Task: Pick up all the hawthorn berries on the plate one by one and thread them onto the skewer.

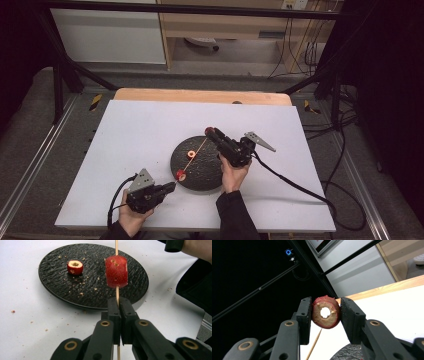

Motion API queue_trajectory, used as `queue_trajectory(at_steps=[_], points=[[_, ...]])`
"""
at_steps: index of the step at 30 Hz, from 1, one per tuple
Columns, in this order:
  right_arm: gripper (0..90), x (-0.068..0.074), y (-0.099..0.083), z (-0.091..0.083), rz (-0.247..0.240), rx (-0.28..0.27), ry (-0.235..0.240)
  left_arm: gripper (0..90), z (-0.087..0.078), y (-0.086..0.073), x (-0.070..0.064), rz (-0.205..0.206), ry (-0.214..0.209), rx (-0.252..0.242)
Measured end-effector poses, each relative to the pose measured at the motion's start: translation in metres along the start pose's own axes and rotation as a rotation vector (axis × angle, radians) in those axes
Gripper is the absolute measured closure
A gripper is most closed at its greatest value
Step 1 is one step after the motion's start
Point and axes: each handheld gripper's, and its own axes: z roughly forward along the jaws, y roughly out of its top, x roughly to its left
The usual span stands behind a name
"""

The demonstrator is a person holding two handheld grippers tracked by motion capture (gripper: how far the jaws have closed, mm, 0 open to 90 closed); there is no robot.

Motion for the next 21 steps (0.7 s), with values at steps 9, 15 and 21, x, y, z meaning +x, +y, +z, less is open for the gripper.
queue_trajectory(at_steps=[9,15,21], points=[[62.9,0.001,-0.002,0.0,0.015,-0.004,0.018,88.1,0.002,0.001,-0.003,-0.014,0.001,-0.016],[62.9,0.001,-0.003,0.0,0.033,-0.012,0.029,88.1,0.005,0.002,-0.007,-0.023,0.022,-0.05],[63.0,0.0,-0.006,0.001,0.056,-0.005,0.037,88.3,0.012,0.005,-0.012,-0.031,0.037,-0.069]])
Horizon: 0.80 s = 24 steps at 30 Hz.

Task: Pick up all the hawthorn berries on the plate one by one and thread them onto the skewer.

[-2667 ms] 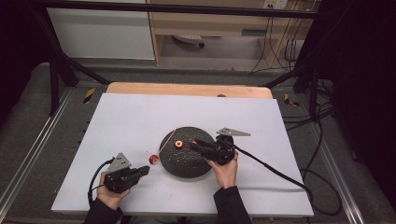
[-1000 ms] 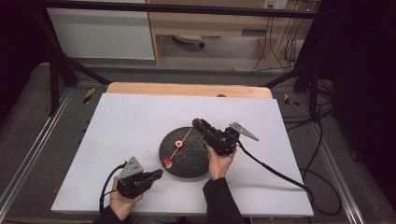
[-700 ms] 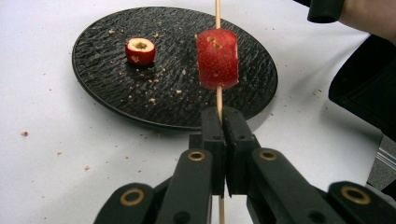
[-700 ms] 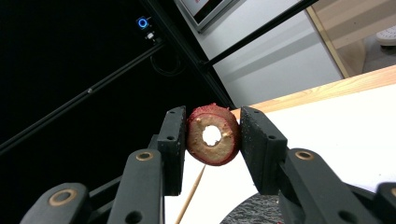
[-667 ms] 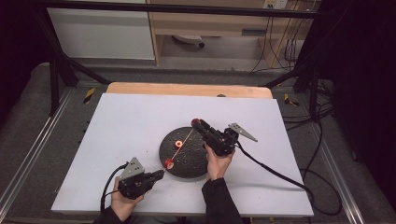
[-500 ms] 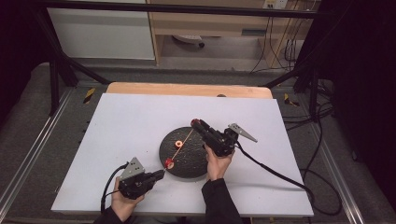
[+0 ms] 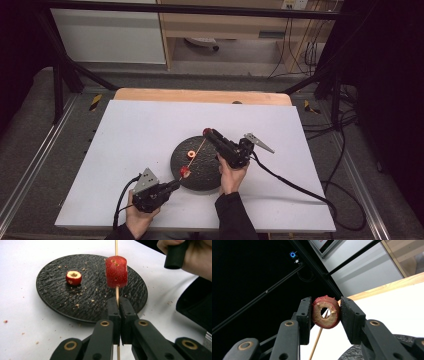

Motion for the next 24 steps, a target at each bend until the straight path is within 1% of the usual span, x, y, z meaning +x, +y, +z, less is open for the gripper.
queue_trajectory(at_steps=[4,8,18,20,24], points=[[63.0,0.0,-0.002,0.0,-0.002,0.007,-0.002,88.3,0.006,0.004,-0.001,-0.017,0.001,-0.004],[63.0,0.001,-0.001,-0.001,0.001,0.012,-0.001,88.3,0.009,0.01,-0.001,-0.025,0.0,-0.014],[63.1,0.0,-0.007,-0.001,-0.008,0.048,0.0,88.3,0.025,0.032,0.0,-0.062,-0.012,-0.014],[63.0,0.001,-0.008,-0.001,-0.011,0.049,-0.001,88.3,0.029,0.036,0.0,-0.065,-0.013,-0.017],[63.0,0.002,-0.01,-0.002,-0.016,0.069,-0.005,88.4,0.035,0.043,0.001,-0.064,-0.01,-0.017]])
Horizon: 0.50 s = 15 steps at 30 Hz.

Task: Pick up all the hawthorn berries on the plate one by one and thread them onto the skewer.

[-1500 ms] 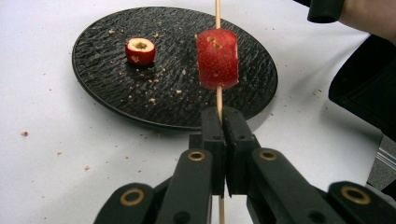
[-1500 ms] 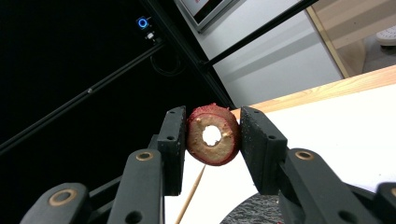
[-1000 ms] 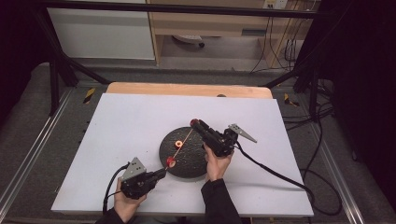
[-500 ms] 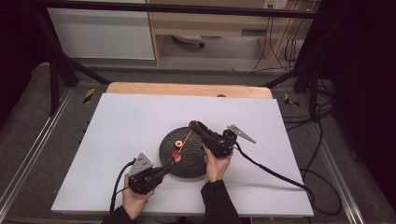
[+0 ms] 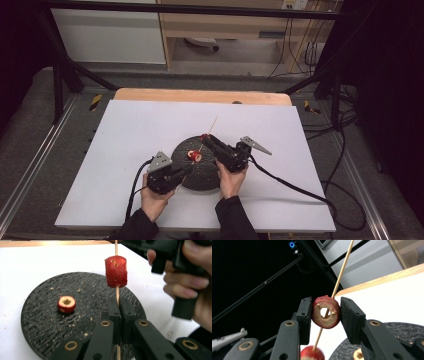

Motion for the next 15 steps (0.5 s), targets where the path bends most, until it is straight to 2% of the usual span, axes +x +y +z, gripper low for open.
queue_trajectory(at_steps=[5,7,15], points=[[63.1,-0.0007,-0.0049,0.0004,-0.016,0.015,-0.004,88.4,0.0053,0.0048,0.0019,-0.003,0.001,0.002],[63.1,-0.0002,-0.0058,0.0004,-0.007,0.022,-0.007,88.4,0.0067,0.0048,0.0023,-0.004,0.001,0.003],[62.4,0.0002,-0.0081,-0.0001,-0.023,0.041,-0.011,88.4,0.0059,0.0031,0.0043,0.002,-0.009,0.006]])
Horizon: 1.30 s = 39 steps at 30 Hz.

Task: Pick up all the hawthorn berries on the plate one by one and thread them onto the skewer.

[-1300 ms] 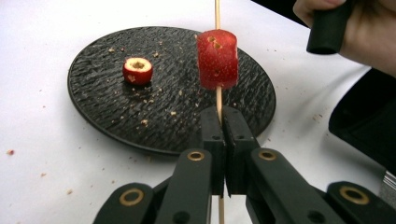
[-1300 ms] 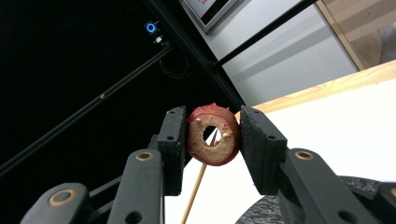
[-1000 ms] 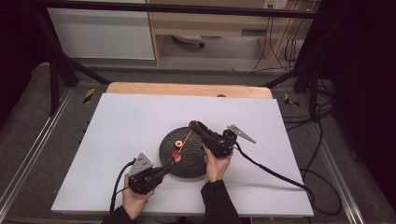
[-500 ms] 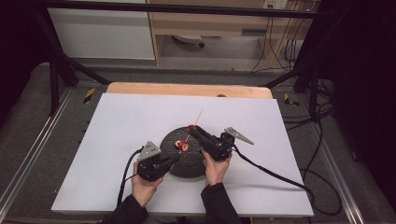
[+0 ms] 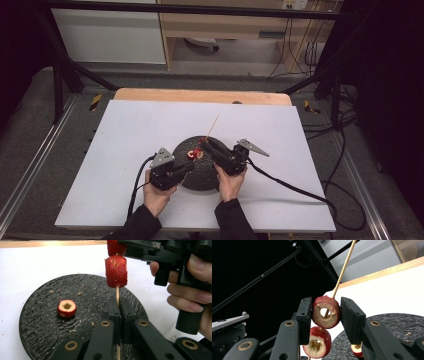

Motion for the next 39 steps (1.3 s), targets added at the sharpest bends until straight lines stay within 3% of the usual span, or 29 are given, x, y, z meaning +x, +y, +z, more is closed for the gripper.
queue_trajectory(at_steps=[4,10,14,25,31,39], points=[[56.5,0.001,0.003,-0.003,-0.038,0.006,-0.012,88.5,-0.004,-0.002,0.002,0.006,-0.001,0.008],[44.4,0.003,0.014,-0.01,-0.114,0.07,-0.044,88.4,-0.014,-0.007,0.013,0.007,0.019,0.025],[35.6,0.002,0.018,-0.013,-0.169,0.139,-0.074,88.4,-0.023,-0.011,0.02,0.026,0.03,0.046],[11.3,-0.008,0.015,-0.014,-0.292,0.403,-0.149,88.3,-0.055,-0.027,0.04,0.077,0.059,0.113],[5.8,-0.011,0.009,-0.014,-0.347,0.519,-0.189,88.1,-0.072,-0.04,0.045,0.114,0.097,0.139],[4.0,-0.012,0.006,-0.015,-0.387,0.617,-0.193,88.1,-0.086,-0.055,0.059,0.083,0.095,0.163]])
